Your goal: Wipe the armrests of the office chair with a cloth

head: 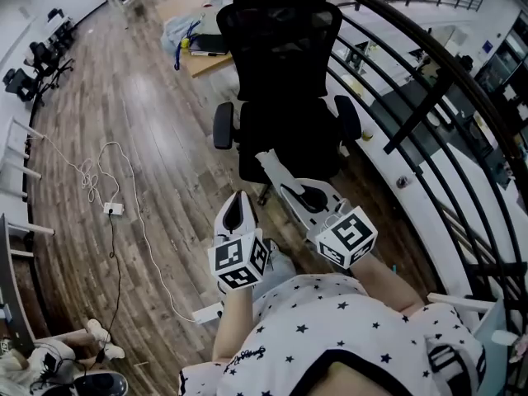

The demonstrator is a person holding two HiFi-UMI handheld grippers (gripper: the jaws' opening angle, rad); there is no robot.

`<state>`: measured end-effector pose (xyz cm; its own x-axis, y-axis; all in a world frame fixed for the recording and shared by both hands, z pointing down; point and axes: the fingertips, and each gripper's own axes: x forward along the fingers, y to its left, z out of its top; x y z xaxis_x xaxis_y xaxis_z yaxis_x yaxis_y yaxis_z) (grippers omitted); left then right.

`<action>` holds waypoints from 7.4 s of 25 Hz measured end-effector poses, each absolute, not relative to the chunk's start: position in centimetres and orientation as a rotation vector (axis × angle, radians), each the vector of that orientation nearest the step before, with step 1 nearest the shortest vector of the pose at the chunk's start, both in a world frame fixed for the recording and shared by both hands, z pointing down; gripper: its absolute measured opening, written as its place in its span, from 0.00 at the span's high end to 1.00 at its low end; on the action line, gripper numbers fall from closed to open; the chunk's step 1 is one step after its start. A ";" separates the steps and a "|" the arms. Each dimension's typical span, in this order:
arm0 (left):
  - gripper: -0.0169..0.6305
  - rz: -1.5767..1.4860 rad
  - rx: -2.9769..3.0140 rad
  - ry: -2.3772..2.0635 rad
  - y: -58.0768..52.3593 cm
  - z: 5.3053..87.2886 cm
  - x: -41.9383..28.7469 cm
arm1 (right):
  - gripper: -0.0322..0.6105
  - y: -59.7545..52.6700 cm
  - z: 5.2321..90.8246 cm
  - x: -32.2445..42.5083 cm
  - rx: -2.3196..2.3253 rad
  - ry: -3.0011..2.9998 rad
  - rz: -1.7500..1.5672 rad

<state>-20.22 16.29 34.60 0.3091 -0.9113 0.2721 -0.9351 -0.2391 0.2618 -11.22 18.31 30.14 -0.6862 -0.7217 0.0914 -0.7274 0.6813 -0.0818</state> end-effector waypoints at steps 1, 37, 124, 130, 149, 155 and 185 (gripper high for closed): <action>0.96 0.092 2.214 -1.645 15.6 34.6 -20.6 | 0.91 17.5 30.1 -11.5 1.229 -2.830 0.173; 0.96 0.206 2.155 -1.598 0.2 40.4 -30.4 | 0.91 -1.5 34.3 -20.0 1.248 -2.731 0.219; 0.96 0.374 1.667 -1.644 -11.9 57.2 -31.5 | 0.91 -31.7 70.4 -24.3 0.695 -2.133 0.267; 0.96 0.368 1.667 -1.641 -10.3 56.9 -31.2 | 0.91 -29.4 70.3 -24.8 0.662 -2.132 0.261; 0.96 0.351 1.687 -1.632 -6.3 55.6 -30.8 | 0.91 -21.8 70.1 -26.2 0.565 -2.138 0.260; 0.96 0.356 1.685 -1.626 -5.1 55.8 -30.7 | 0.91 -20.0 70.5 -26.7 0.540 -2.142 0.268; 0.96 0.345 1.674 -1.645 0.0 54.7 -31.5 | 0.91 -12.8 70.2 -27.5 0.473 -2.161 0.244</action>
<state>-31.50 0.05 54.68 0.1376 -0.7395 0.6590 -0.9421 0.1077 0.3175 -27.52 -12.83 70.15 -0.5362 -0.2451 0.8077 -0.4190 0.9080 -0.0027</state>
